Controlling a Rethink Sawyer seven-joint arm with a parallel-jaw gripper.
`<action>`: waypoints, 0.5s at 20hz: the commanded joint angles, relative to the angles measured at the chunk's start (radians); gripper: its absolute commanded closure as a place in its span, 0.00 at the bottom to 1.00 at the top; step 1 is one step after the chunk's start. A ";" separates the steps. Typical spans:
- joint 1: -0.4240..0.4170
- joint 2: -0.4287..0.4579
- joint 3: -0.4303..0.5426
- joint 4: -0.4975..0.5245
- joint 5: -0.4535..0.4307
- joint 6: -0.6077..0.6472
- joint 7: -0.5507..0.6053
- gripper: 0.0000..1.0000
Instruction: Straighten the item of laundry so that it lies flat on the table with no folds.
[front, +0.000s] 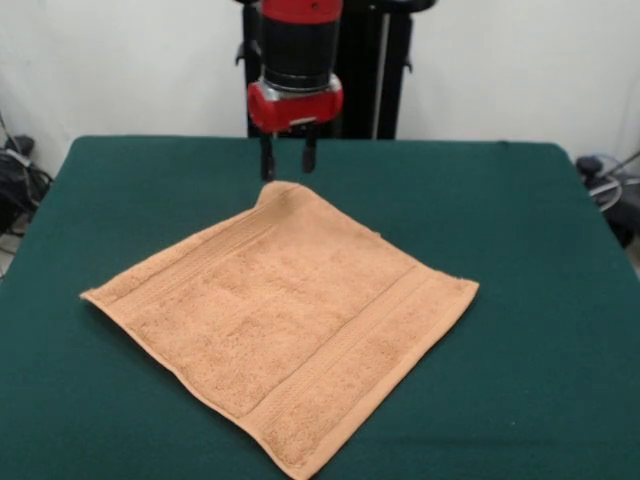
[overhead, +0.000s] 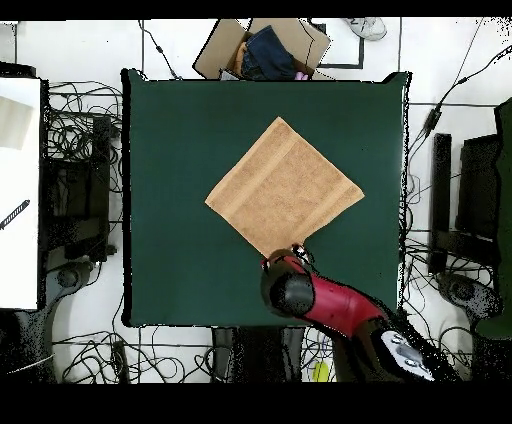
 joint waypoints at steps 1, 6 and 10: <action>-0.076 0.005 0.115 -0.061 -0.030 0.140 0.120 0.00; -0.120 0.022 0.135 -0.076 -0.053 0.149 0.098 0.00; -0.117 0.045 0.129 -0.071 -0.085 0.087 0.121 0.00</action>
